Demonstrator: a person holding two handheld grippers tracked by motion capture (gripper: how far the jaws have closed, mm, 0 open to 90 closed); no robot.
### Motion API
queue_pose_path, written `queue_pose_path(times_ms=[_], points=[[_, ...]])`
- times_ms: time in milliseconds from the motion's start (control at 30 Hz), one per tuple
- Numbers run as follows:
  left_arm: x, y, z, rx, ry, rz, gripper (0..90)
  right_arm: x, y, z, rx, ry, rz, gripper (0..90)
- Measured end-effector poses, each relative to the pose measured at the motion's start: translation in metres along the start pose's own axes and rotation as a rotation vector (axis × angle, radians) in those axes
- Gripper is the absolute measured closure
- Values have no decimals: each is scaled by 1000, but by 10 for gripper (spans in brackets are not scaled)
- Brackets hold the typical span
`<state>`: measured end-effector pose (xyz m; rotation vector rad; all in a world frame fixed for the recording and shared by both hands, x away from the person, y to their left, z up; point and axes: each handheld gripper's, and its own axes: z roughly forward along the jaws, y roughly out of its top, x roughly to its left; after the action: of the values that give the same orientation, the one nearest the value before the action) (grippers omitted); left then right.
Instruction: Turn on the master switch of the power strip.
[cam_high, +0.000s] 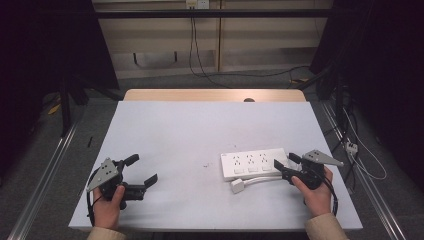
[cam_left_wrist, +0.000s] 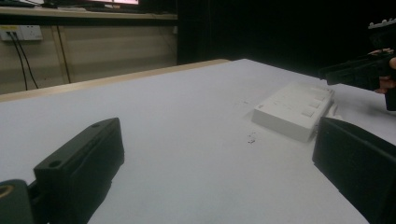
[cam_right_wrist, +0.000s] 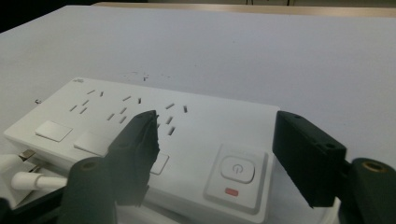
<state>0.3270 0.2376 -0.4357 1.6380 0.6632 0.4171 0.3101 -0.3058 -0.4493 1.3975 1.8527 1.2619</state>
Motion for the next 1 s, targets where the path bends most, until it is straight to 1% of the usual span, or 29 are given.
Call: queue_pose_path(times_ms=[67,133,267,400,467,567,767,833,1000], points=[[0,0,0,-5,-1,3,20,1,0,0,3,6,-2,283],[0,0,0,-5,3,-3,20,2,0,0,5,10,-5,265],[0,0,1,-1,-4,3,19,3,-1,0,4,19,-12,233],[0,0,1,-6,-2,-1,19,4,0,-1,-2,32,-8,199],[0,0,0,-5,2,-4,19,5,0,-2,-5,38,-15,183],[0,0,0,-4,0,4,19,7,-1,-3,-5,45,-24,149],[0,0,-1,-7,-2,-1,19,9,-3,-6,-4,46,-49,126],[0,0,-1,-8,-1,-1,19,8,-5,-8,-4,54,-42,122],[0,1,-1,-7,-1,0,20,8,-7,-13,-6,64,-50,109]])
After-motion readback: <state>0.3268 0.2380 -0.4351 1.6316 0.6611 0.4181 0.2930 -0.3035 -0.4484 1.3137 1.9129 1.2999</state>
